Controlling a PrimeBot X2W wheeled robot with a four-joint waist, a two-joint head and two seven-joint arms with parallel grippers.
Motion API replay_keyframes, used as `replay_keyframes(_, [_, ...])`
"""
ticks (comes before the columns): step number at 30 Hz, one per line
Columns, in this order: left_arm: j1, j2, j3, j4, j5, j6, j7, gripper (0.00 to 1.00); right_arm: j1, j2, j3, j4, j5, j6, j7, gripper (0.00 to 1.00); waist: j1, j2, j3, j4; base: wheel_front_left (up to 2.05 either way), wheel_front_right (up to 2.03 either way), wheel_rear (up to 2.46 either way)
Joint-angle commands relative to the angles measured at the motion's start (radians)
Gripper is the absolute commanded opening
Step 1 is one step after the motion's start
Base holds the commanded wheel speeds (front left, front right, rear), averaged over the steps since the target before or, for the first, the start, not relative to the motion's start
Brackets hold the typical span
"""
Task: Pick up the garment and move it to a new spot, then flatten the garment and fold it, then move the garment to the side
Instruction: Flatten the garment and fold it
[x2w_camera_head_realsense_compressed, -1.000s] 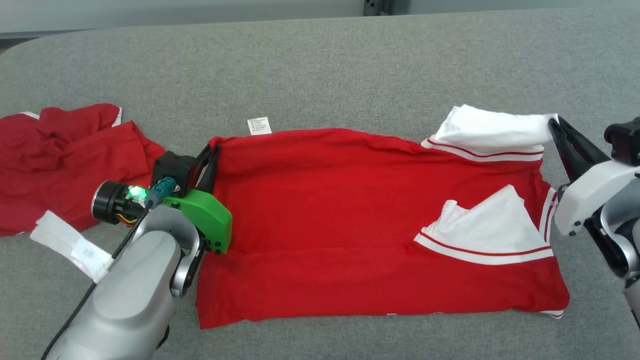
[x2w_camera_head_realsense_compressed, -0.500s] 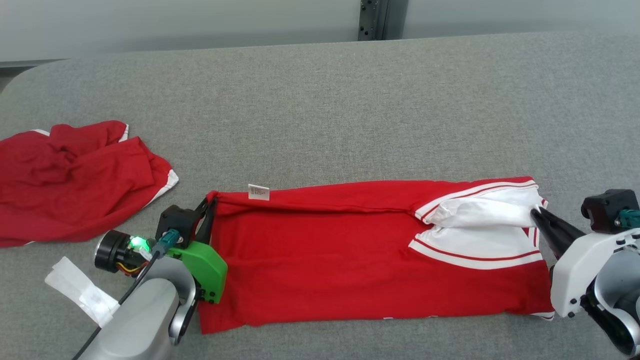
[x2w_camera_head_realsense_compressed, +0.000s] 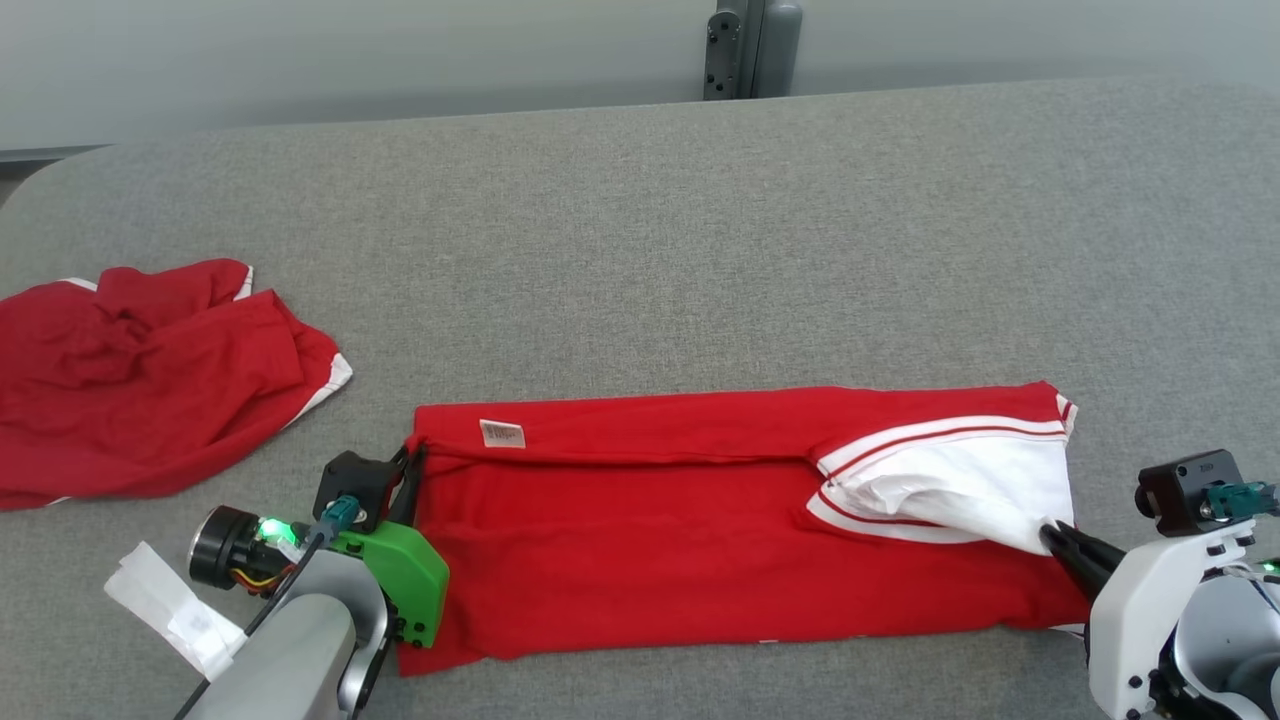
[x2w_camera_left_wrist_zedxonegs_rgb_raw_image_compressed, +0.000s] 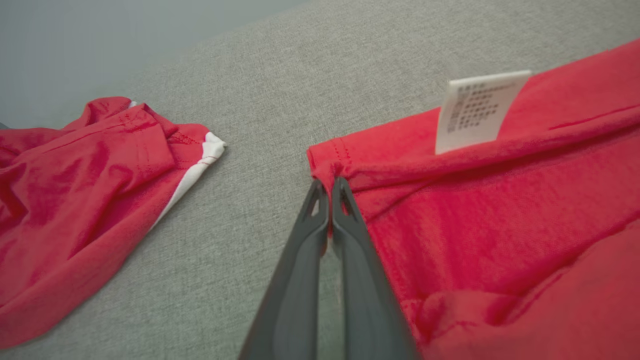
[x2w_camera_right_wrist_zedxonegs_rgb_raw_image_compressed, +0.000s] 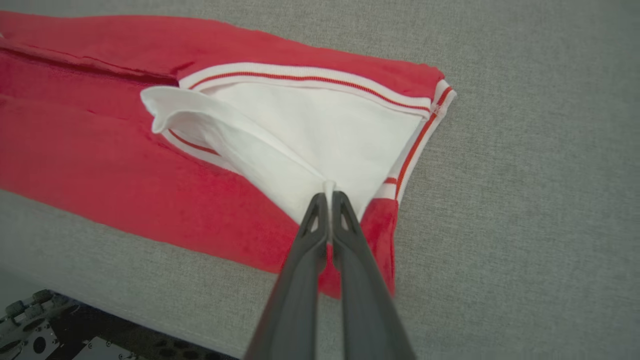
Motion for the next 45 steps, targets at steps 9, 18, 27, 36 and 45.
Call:
replay_keyframes(9, [0.050, -0.020, 0.041, 0.027, -0.058, 0.029, -0.018, 1.00, 0.041, 0.040, -0.013, 0.016, -0.016, -0.002, 0.028, 1.00, 0.0000, 0.0000, -0.026, -0.002, 0.00, 0.00, 0.00])
replay_keyframes(18, [0.218, -0.033, 0.267, -0.283, -0.098, 0.023, -0.041, 1.00, 0.044, 0.114, -0.078, 0.030, -0.015, -0.002, -0.051, 1.00, 0.0000, 0.0000, -0.088, 0.020, 0.00, 0.00, 0.00])
replay_keyframes(27, [0.445, -0.100, 0.459, -0.573, 0.009, -0.040, -0.041, 1.00, 0.011, 0.234, -0.214, 0.152, 0.030, -0.001, -0.025, 1.00, 0.0000, 0.0000, -0.144, 0.045, 0.00, 0.00, 0.00])
replay_keyframes(36, [0.551, -0.155, 0.513, -0.642, 0.080, -0.095, -0.041, 1.00, -0.092, 0.262, -0.314, 0.287, -0.017, -0.001, 0.026, 1.00, 0.0000, 0.0000, -0.156, 0.070, 0.00, 0.00, 0.00])
replay_keyframes(45, [0.570, -0.173, 0.528, -0.633, 0.121, -0.112, -0.041, 1.00, -0.180, 0.275, -0.363, 0.405, -0.052, -0.001, 0.114, 1.00, 0.0000, 0.0000, -0.134, 0.102, 0.00, 0.00, 0.00])
